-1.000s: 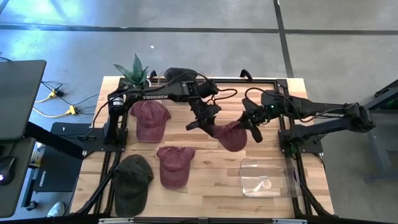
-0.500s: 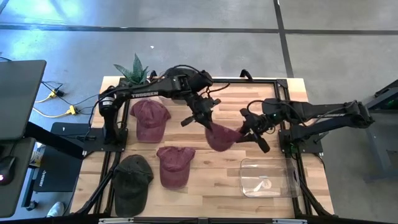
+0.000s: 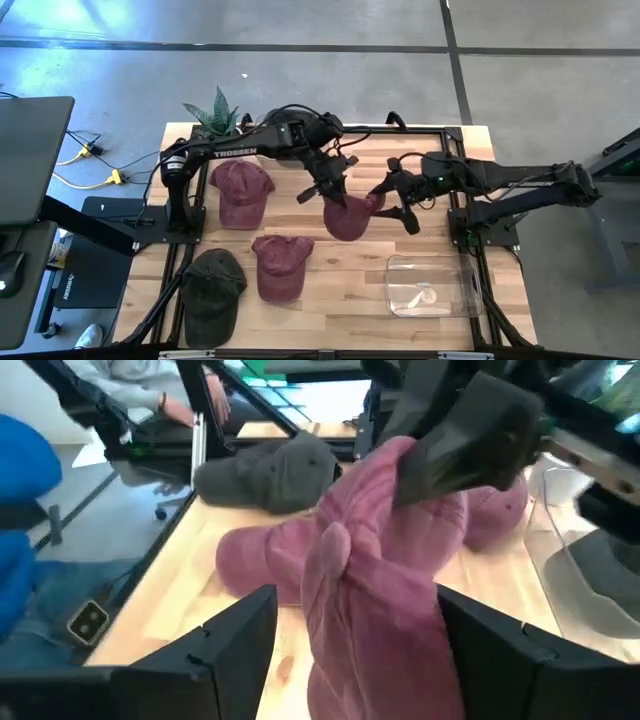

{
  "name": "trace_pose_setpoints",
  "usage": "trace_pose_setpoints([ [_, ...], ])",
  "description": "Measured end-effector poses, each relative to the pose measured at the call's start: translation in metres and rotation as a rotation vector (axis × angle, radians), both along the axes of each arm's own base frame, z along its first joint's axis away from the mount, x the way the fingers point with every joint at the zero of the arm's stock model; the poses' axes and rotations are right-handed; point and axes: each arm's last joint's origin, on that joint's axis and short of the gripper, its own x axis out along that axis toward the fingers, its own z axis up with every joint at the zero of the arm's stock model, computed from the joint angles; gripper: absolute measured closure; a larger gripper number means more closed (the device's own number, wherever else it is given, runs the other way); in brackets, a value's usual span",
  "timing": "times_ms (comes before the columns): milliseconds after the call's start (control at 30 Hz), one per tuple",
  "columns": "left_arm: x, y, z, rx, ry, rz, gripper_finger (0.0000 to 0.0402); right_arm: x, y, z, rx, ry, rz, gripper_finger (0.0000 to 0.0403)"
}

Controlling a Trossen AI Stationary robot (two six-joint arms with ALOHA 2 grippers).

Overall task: Pick & Place hat
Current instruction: Put the top right red cap into the bottom transparent bin

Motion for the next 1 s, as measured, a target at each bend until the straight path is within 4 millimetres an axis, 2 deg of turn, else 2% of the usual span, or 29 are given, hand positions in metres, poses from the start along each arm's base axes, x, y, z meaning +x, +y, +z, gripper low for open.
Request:
trace_pose_setpoints([
  [200, 0.002, 0.002, 0.0, 0.032, 0.018, 0.073, 0.04, 0.026, 0.002, -0.023, -0.072, 0.084, 0.073, 0.0156],
  [300, 0.002, 0.002, -0.001, 0.037, 0.037, 0.101, 0.0401, 0.032, 0.002, -0.02, -0.074, 0.108, 0.076, 0.0179],
  [400, 0.002, 0.002, -0.002, 0.036, 0.048, 0.106, 0.0401, 0.034, 0.002, -0.013, -0.052, 0.116, 0.066, 0.0236],
  [533, 0.001, 0.001, -0.001, 0.026, 0.027, 0.063, 0.0388, 0.032, 0.003, -0.008, -0.011, 0.147, 0.085, 0.0352],
  [600, 0.0, 0.001, -0.001, 0.011, 0.018, 0.035, 0.0367, 0.031, 0.004, -0.006, 0.006, 0.154, 0.101, 0.0389],
  [767, -0.003, -0.002, -0.002, -0.033, 0.025, -0.048, 0.0278, 0.031, 0.007, 0.0, 0.082, 0.165, 0.082, 0.0372],
  [867, -0.005, -0.002, -0.007, 0.012, 0.047, -0.03, 0.0223, 0.031, 0.008, 0.0, 0.113, 0.169, 0.099, 0.0392],
  [1000, -0.004, 0.0, -0.023, 0.071, 0.09, -0.04, 0.0181, 0.031, 0.011, 0.0, 0.135, 0.168, 0.123, 0.0389],
])
